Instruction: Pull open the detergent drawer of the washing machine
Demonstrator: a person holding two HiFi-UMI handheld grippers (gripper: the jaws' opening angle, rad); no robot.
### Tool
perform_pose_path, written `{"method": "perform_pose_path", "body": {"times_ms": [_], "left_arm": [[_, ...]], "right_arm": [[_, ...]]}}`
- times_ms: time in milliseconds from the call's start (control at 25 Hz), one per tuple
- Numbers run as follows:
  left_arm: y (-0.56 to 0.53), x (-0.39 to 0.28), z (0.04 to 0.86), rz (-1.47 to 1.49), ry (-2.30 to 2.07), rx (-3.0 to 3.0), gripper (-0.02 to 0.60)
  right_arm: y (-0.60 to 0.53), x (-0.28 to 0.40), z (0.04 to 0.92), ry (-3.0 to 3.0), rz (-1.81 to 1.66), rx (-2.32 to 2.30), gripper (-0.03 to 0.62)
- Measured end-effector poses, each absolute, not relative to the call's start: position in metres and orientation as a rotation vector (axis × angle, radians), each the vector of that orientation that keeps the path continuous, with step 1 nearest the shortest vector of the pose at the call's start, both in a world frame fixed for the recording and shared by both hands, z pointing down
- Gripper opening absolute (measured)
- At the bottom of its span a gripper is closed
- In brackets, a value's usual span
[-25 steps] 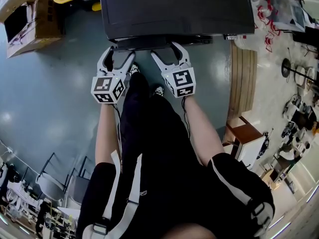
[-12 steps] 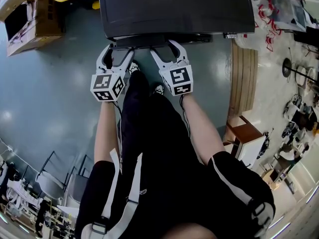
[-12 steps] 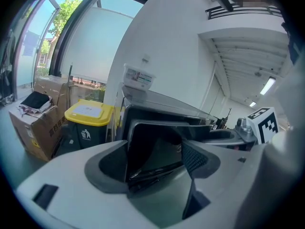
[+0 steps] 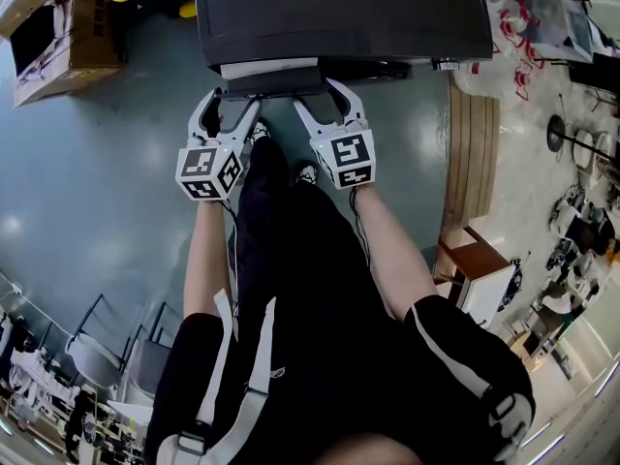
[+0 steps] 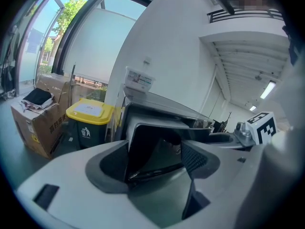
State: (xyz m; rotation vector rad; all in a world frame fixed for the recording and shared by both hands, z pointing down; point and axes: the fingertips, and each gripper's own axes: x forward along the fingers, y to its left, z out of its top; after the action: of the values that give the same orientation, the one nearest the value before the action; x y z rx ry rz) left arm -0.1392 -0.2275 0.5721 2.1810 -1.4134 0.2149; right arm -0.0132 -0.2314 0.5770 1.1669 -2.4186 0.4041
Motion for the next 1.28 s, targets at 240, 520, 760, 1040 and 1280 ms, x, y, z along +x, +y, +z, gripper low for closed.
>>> {"method": "perform_pose_path", "body": {"times_ms": [240, 520, 760, 1040, 1280], "left_arm": [[-0.219, -0.139, 0.57, 0.198, -1.424, 2.173, 0.347], [-0.211, -0.138, 0.569, 0.215, -1.445, 2.168, 0.344], [-0.203, -0.138, 0.567, 0.215, -1.454, 2.168, 0.342], [-0.192, -0.139, 0.563, 0.216, -1.458, 2.165, 0.341], [-0.184, -0.137, 0.567, 0.222, -1.46, 2.163, 0.341]], "right_arm": [[-0.224, -0.012, 0.576, -2.417, 0.403, 1.166, 0.252], [-0.216, -0.011, 0.576, -2.412, 0.406, 1.165, 0.25], [-0.208, -0.011, 0.574, -2.416, 0.405, 1.166, 0.25], [-0.198, -0.011, 0.571, -2.416, 0.404, 1.165, 0.25], [-0.19, -0.009, 0.575, -2.416, 0.405, 1.161, 0.25]]}}
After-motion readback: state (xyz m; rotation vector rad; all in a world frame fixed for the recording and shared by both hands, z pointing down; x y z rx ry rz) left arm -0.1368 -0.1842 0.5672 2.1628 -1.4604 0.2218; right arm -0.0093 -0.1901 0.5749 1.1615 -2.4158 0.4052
